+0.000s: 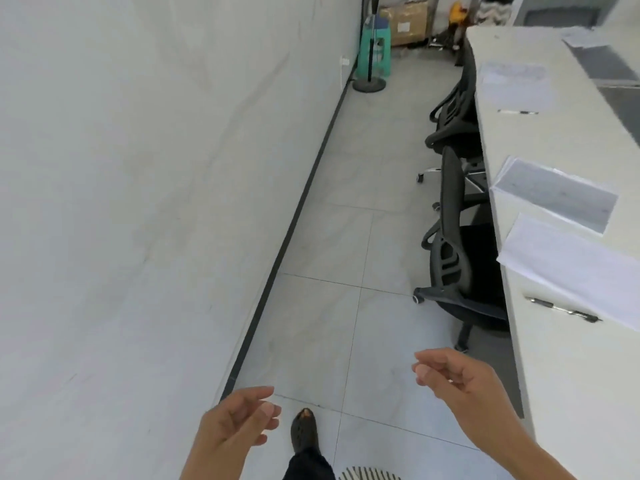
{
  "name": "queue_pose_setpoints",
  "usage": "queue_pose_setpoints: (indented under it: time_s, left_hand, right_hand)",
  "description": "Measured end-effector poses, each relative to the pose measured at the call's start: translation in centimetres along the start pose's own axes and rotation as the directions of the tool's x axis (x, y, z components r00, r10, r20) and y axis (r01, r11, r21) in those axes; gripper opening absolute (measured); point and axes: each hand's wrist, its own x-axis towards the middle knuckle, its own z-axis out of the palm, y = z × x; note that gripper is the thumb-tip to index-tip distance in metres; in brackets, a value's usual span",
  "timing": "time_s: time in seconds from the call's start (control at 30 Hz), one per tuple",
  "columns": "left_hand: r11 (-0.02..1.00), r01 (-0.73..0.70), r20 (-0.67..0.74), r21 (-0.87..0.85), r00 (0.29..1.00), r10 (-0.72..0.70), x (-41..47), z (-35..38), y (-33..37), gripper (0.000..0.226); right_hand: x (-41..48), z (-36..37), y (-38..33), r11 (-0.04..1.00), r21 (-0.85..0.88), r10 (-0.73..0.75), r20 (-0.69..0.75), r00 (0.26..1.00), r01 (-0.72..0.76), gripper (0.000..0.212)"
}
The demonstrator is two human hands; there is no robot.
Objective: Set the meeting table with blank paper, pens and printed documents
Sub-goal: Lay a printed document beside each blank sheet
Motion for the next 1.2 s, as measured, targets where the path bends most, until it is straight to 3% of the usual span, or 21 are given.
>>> queue_pose_setpoints:
  time_s: [0.23,0.37,0.5,0.63,0.97,1.07,1.2]
  left_hand:
    - [0.980,-0.140,0.241,0.143,0.965,0.103,15.4,-3.6,9.9,0.017]
    - [0.964,-0.180,0.411,0.196,0.907,0.086,22.4,-0.7,14.7,0.017]
    - [0.952,-0.204,0.524,0.228,0.850,0.057,28.4,3.4,17.9,0.018]
    - [0.940,-0.222,0.577,0.259,0.816,0.034,34.4,7.1,21.8,0.018]
    - [0.927,-0.244,0.581,0.285,0.813,0.035,49.0,13.0,32.6,0.019]
    - [0.923,-0.220,0.623,0.314,0.782,-0.026,53.4,15.3,34.7,0.018]
    - [0.908,-0.256,0.692,0.331,0.720,-0.049,60.2,18.9,38.2,0.018]
  right_hand:
    - [6.4,3.0,-4.1,0.995,0.078,0.075,-0.262,0.962,-0.056,0.017]
    - [8.9,2.4,-4.4,0.983,0.153,0.162,-0.439,0.884,-0.103,0.020]
    - [13.0,2.0,-4.3,0.968,0.203,0.232,-0.523,0.820,-0.145,0.017]
    - [20.1,0.8,-5.7,0.961,0.234,0.259,-0.558,0.788,-0.149,0.015]
    - [39.1,-5.8,-12.9,0.971,0.209,0.208,-0.524,0.826,-0.112,0.014]
    - [42.6,-7.0,-13.8,0.968,0.214,0.234,-0.569,0.788,-0.133,0.015]
    - [46.4,-7.4,-14.1,0.941,0.285,0.332,-0.656,0.678,-0.184,0.015]
